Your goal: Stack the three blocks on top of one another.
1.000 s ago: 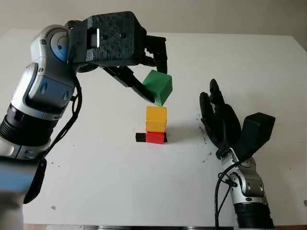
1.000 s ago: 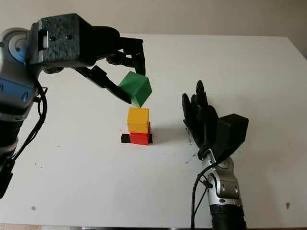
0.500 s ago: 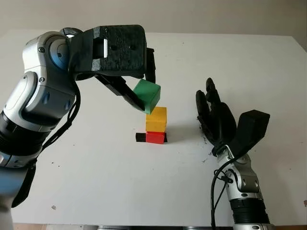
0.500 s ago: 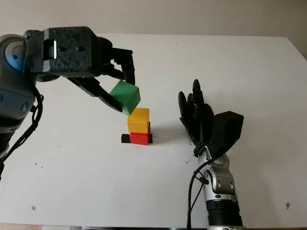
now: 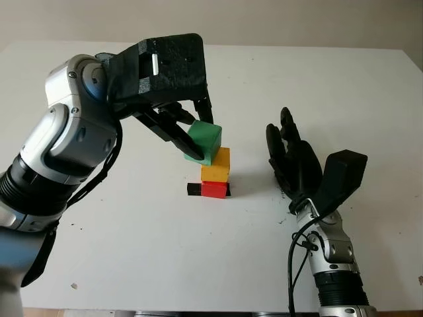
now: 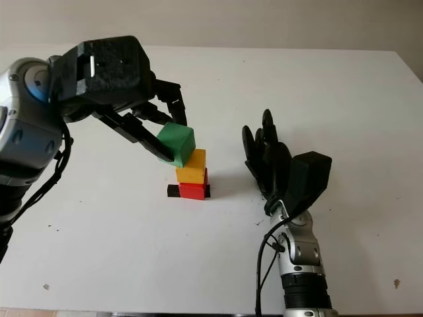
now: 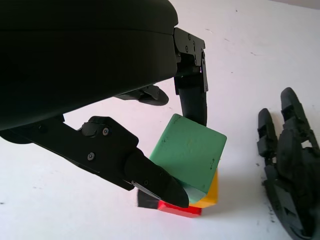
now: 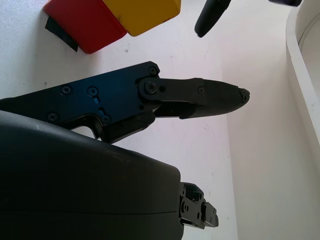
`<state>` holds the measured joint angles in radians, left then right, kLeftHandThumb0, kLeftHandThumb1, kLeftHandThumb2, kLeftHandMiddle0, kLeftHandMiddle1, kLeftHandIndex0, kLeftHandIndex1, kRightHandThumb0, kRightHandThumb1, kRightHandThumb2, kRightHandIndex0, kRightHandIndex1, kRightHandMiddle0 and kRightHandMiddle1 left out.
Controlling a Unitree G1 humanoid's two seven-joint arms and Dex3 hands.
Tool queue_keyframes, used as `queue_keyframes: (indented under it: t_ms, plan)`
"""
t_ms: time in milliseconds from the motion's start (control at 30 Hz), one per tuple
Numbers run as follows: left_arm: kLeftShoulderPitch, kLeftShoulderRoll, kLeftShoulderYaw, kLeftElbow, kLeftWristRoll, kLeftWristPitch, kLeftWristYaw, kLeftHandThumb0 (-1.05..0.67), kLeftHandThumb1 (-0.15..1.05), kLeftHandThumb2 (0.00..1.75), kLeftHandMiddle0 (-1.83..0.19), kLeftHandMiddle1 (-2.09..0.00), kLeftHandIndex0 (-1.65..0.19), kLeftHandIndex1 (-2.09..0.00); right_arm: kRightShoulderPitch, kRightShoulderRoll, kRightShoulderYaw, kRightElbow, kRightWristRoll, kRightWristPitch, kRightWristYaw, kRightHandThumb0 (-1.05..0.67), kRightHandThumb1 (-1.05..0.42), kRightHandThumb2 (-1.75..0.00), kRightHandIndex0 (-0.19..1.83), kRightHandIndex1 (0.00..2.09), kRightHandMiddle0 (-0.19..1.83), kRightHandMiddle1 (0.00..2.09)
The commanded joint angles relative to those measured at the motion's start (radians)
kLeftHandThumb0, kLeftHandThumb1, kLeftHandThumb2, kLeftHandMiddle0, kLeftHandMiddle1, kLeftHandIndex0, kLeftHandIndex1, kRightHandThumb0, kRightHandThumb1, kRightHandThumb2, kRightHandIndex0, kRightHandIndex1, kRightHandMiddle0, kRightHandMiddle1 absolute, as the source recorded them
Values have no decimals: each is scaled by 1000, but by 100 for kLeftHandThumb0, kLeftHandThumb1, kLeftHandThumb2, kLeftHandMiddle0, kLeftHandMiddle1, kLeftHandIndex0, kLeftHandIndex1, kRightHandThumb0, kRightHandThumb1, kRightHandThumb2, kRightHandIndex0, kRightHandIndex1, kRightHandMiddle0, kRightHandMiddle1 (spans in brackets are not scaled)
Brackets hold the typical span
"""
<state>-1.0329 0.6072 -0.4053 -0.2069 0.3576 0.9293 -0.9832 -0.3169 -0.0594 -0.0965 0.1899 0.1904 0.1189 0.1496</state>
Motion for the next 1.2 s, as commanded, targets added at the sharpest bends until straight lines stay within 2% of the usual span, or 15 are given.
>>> queue_keyframes:
  t_ms: [0, 167, 233, 567, 667, 833, 1000, 1167]
  plan:
    - [-11, -15, -4, -3, -10, 22, 18, -35, 101, 5, -40, -7, -19, -182, -4, -2, -6, -7, 2, -8, 1, -74, -105, -40, -19, 0, -18, 5]
    - [5, -41, 7, 2, -37, 42, 78, -35, 101, 5, -33, -3, -14, -182, 1, -2, -3, -10, 1, -8, -1, -74, -105, -40, -19, 0, -18, 5]
    - [17, -44, 7, 5, -42, 21, 106, -36, 101, 5, -31, -2, -13, -184, 5, -2, -2, -13, -1, -13, -1, -73, -105, -41, -19, 0, -19, 5]
    - [24, -44, -14, 0, -57, 12, 166, -36, 102, 6, -32, -4, -16, -181, 15, 3, -3, -20, 7, -14, 0, -72, -105, -41, -19, 0, -19, 5]
    - [32, -41, -14, -4, -60, -10, 179, -36, 102, 5, -34, -5, -16, -189, 19, 2, -4, -25, 9, -13, 0, -72, -105, -41, -19, 0, -19, 4]
    - [22, -42, -18, -2, -70, 21, 172, -34, 102, 5, -31, -4, -13, -196, 23, -4, -3, -30, 5, -7, 0, -72, -105, -42, -19, 0, -19, 5]
    - [15, -28, -31, -4, -76, 13, 160, -35, 101, 5, -39, -8, -18, -193, 17, 1, -5, -26, 12, -6, 1, -72, -105, -41, -19, 0, -19, 5]
    - [0, -26, -37, -7, -87, 54, 140, -34, 101, 5, -35, -5, -19, -190, 16, 2, -5, -23, 11, -6, -4, -73, -105, -40, -19, 0, -19, 5]
